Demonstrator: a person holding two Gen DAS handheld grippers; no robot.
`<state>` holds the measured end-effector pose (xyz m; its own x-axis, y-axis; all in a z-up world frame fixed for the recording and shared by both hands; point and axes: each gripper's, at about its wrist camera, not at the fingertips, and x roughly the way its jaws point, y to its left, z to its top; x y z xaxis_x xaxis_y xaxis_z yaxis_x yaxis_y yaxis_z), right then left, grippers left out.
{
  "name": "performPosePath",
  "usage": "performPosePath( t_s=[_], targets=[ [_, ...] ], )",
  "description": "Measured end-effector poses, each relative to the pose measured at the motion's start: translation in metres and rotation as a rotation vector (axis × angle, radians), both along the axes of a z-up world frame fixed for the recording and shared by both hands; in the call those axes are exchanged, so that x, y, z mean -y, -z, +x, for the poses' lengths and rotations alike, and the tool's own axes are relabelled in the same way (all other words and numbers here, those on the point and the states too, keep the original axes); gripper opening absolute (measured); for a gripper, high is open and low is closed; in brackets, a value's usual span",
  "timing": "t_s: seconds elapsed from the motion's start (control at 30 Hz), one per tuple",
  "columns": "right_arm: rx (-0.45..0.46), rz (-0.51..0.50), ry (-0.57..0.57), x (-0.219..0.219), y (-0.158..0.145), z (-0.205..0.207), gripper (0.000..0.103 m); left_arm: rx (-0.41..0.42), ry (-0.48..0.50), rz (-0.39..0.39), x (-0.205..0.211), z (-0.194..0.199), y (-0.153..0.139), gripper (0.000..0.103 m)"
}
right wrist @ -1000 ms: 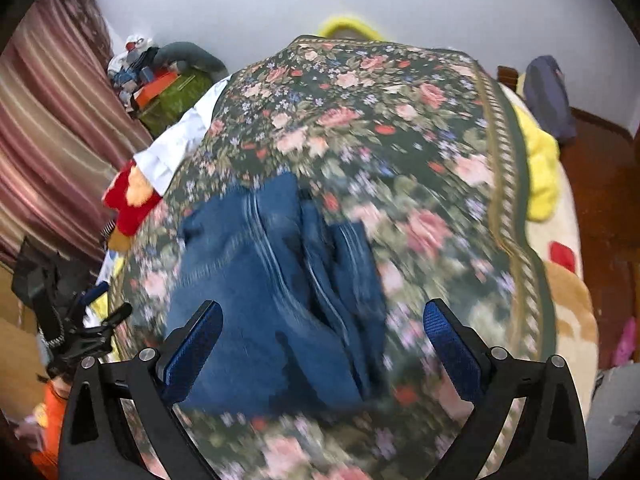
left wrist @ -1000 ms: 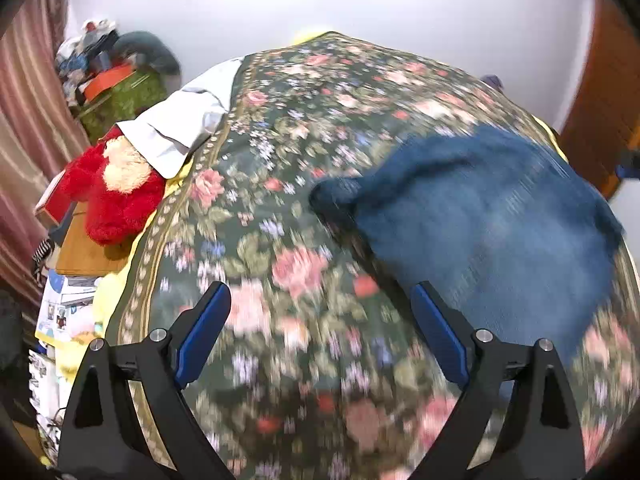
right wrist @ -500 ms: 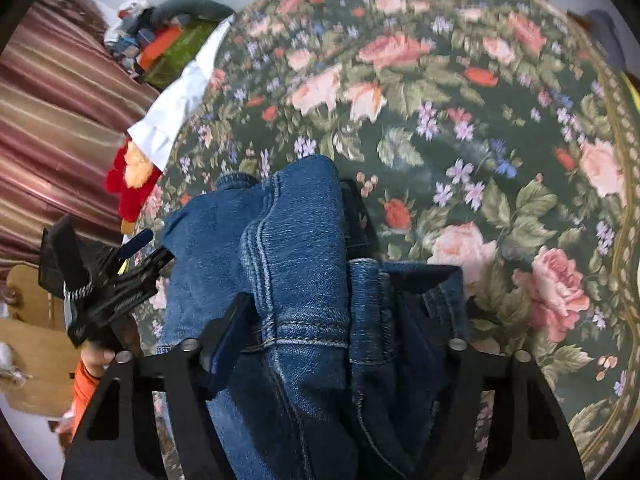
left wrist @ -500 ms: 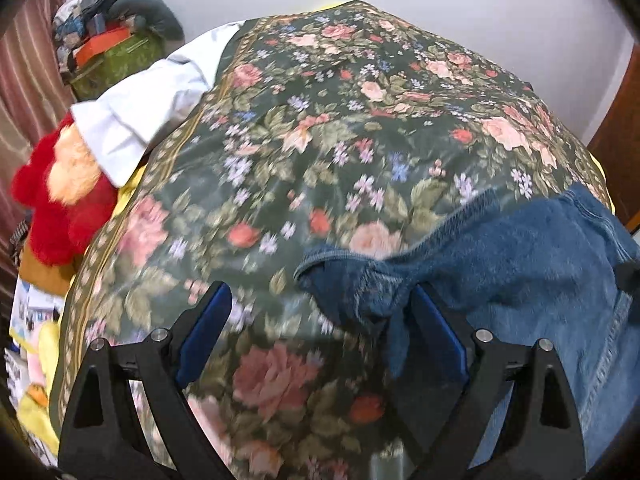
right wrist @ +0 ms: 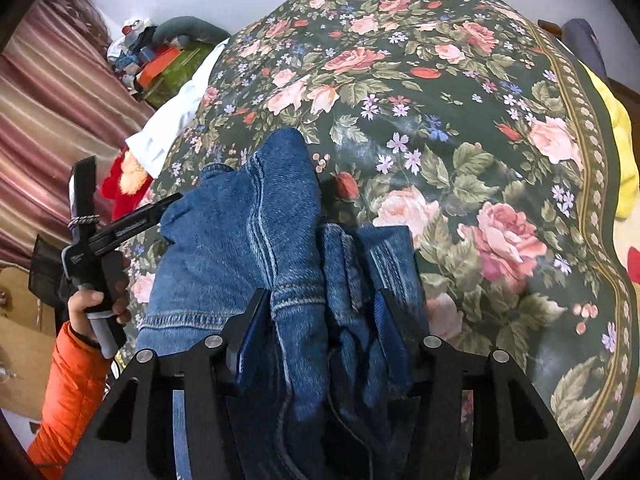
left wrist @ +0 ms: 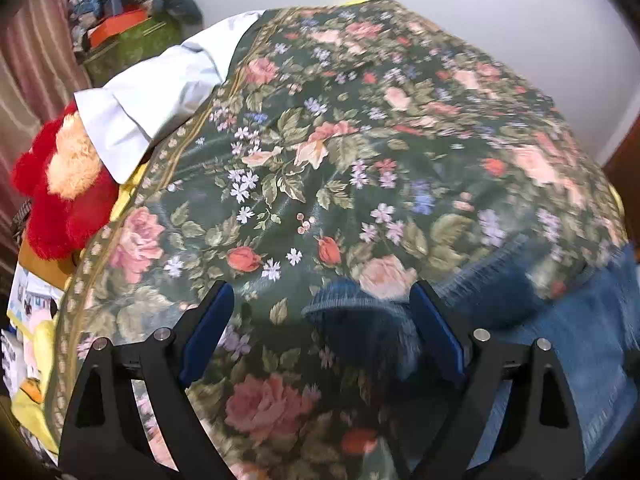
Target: Fold large clothes
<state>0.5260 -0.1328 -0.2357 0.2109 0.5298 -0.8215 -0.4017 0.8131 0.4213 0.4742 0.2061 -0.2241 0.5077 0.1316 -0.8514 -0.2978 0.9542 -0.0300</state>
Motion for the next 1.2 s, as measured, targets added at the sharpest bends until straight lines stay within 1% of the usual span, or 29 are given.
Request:
performPosePath(
  t_s=[0.07, 0.13, 0.2, 0.27, 0.3, 0.33, 0.37, 0.4, 0.47, 0.5, 0.53, 0.6, 0.67, 0.7, 0.73, 0.77, 0.8, 0.87, 0.9, 0.93, 0.97, 1.0, 1.03, 1.13, 1.2],
  targets=[
    [0.031, -0.018, 0.013, 0.004, -0.01, -0.005, 0.051, 0.012, 0.032, 0.057, 0.006, -0.013, -0.016, 0.09],
    [0.061, -0.041, 0.031, 0.012, -0.023, -0.009, 0.051, 0.038, 0.093, 0.113, 0.015, -0.03, -0.033, 0.09],
    [0.086, -0.056, 0.044, 0.021, -0.037, -0.012, 0.052, 0.063, 0.147, 0.146, 0.025, -0.049, -0.048, 0.091],
    [0.088, -0.05, 0.047, 0.03, -0.051, -0.015, 0.053, 0.084, 0.18, 0.144, 0.032, -0.064, -0.058, 0.091],
    [0.085, -0.043, 0.035, 0.032, -0.06, -0.017, 0.054, 0.094, 0.194, 0.13, 0.035, -0.071, -0.062, 0.091],
    [0.092, -0.041, 0.027, 0.033, -0.066, -0.02, 0.057, 0.099, 0.204, 0.107, 0.038, -0.079, -0.065, 0.093],
    [0.104, -0.041, 0.023, 0.033, -0.07, -0.023, 0.068, 0.103, 0.209, 0.078, 0.04, -0.084, -0.066, 0.093],
    [0.131, -0.044, 0.018, 0.032, -0.075, -0.028, 0.083, 0.107, 0.211, 0.041, 0.042, -0.09, -0.066, 0.094],
    [0.194, -0.065, 0.005, 0.024, -0.082, -0.037, 0.096, 0.101, 0.21, -0.055, 0.045, -0.099, -0.062, 0.095],
    [0.216, -0.076, -0.01, 0.02, -0.083, -0.041, 0.099, 0.096, 0.209, -0.083, 0.047, -0.101, -0.059, 0.095],
    [0.224, -0.092, -0.032, 0.014, -0.081, -0.043, 0.099, 0.09, 0.212, -0.127, 0.05, -0.104, -0.055, 0.095],
    [0.201, -0.131, -0.059, 0.004, -0.07, -0.042, 0.1, 0.071, 0.22, -0.2, 0.054, -0.106, -0.046, 0.095],
    [0.133, -0.168, -0.085, -0.004, -0.047, -0.035, 0.1, 0.046, 0.218, -0.273, 0.059, -0.107, -0.035, 0.095],
    [0.107, -0.174, -0.084, -0.004, -0.04, -0.031, 0.1, 0.033, 0.21, -0.328, 0.06, -0.107, -0.027, 0.095],
    [0.054, -0.175, -0.072, -0.002, -0.026, -0.024, 0.1, 0.026, 0.202, -0.367, 0.06, -0.107, -0.022, 0.095],
    [0.008, -0.166, -0.061, 0.001, -0.016, -0.019, 0.1, 0.024, 0.197, -0.415, 0.06, -0.107, -0.016, 0.095],
    [-0.077, -0.129, -0.039, 0.007, -0.002, -0.01, 0.1, 0.027, 0.192, -0.471, 0.059, -0.107, -0.009, 0.095],
    [-0.179, -0.057, -0.021, 0.016, 0.013, -0.001, 0.1, 0.023, 0.16, -0.585, 0.055, -0.103, 0.007, 0.096],
    [-0.246, -0.012, -0.016, 0.02, 0.023, 0.006, 0.1, 0.021, 0.136, -0.645, 0.051, -0.101, 0.015, 0.098],
    [-0.273, 0.007, -0.019, 0.023, 0.028, 0.009, 0.1, 0.014, 0.105, -0.715, 0.046, -0.097, 0.025, 0.098],
    [-0.294, 0.025, -0.027, 0.024, 0.033, 0.013, 0.103, 0.004, 0.089, -0.762, 0.044, -0.095, 0.032, 0.099],
    [-0.303, 0.033, -0.035, 0.024, 0.036, 0.015, 0.103, -0.006, 0.085, -0.813, 0.042, -0.092, 0.04, 0.099],
    [-0.317, 0.047, -0.047, 0.024, 0.04, 0.018, 0.103, -0.01, 0.082, -0.845, 0.042, -0.089, 0.046, 0.1],
    [-0.33, 0.085, -0.073, 0.021, 0.046, 0.023, 0.103, -0.011, 0.081, -0.828, 0.048, -0.081, 0.056, 0.103],
    [-0.327, 0.099, -0.09, 0.016, 0.047, 0.025, 0.103, -0.008, 0.08, -0.841, 0.052, -0.075, 0.06, 0.103]
  ],
)
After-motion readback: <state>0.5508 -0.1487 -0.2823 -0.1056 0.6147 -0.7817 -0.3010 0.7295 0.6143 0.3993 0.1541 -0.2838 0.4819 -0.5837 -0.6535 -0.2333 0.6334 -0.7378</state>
